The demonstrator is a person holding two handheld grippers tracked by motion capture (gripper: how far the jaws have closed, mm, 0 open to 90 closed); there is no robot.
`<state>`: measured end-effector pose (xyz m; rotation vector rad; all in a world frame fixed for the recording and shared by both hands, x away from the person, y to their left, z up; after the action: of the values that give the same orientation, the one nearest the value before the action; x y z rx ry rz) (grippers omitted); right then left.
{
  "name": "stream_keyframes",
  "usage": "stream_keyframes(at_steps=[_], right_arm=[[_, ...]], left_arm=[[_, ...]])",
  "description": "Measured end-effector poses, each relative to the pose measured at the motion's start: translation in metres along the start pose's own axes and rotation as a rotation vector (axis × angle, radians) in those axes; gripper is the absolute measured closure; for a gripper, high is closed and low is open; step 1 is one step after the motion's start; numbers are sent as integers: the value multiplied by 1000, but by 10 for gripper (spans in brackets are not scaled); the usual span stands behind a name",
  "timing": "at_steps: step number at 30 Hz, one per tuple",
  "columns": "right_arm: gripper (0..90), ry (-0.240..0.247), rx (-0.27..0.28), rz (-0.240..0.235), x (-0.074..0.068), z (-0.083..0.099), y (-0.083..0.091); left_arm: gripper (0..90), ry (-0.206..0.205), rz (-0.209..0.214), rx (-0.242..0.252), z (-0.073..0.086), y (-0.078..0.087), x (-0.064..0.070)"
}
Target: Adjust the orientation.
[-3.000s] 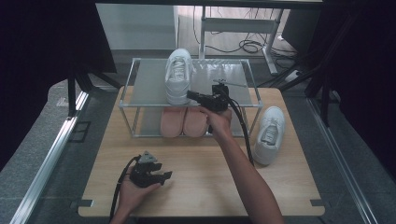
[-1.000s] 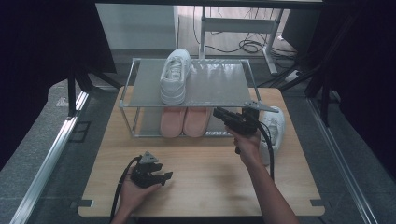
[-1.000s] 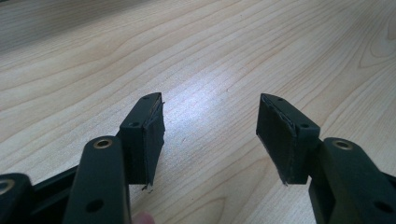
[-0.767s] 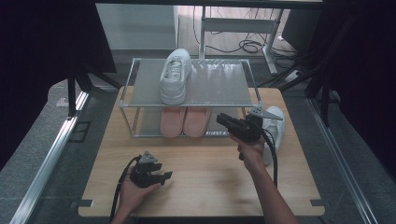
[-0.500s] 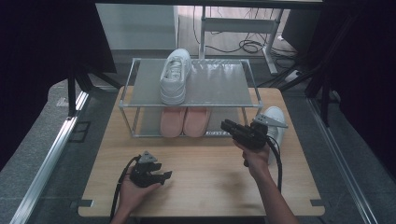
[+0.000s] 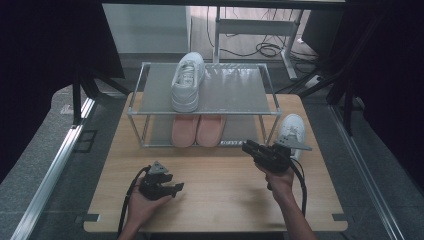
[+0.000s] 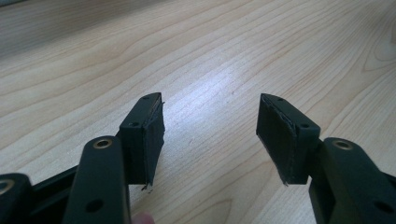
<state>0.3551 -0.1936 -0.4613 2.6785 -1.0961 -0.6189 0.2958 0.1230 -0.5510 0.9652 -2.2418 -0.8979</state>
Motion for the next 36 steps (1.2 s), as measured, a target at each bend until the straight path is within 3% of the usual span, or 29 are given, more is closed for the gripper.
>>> stream_keyframes(at_steps=[8, 16, 28, 36], right_arm=[[706, -9, -9, 13, 2, 15, 10], [706, -1, -55, 45, 5, 31, 13], [741, 9, -98, 162, 28, 47, 26], [791, 13, -111, 189, 35, 49, 26]], left_arm=[[422, -1, 0, -6, 0, -1, 1], [422, -1, -2, -4, 0, -1, 1], [422, 2, -5, 2, 1, 2, 0], [420, 5, -7, 0, 2, 2, 0]])
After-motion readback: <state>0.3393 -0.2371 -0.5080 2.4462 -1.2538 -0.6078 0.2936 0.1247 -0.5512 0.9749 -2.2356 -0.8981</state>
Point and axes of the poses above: each handheld gripper's, and its own axes: y roughly backward along the jaws, z roughly out of its underside, x roughly to its right, the point moved 5 cm from there along -y, roughly forward along the jaws, and after that the axes turned 3 degrees about -x, right-handed, at the moved point
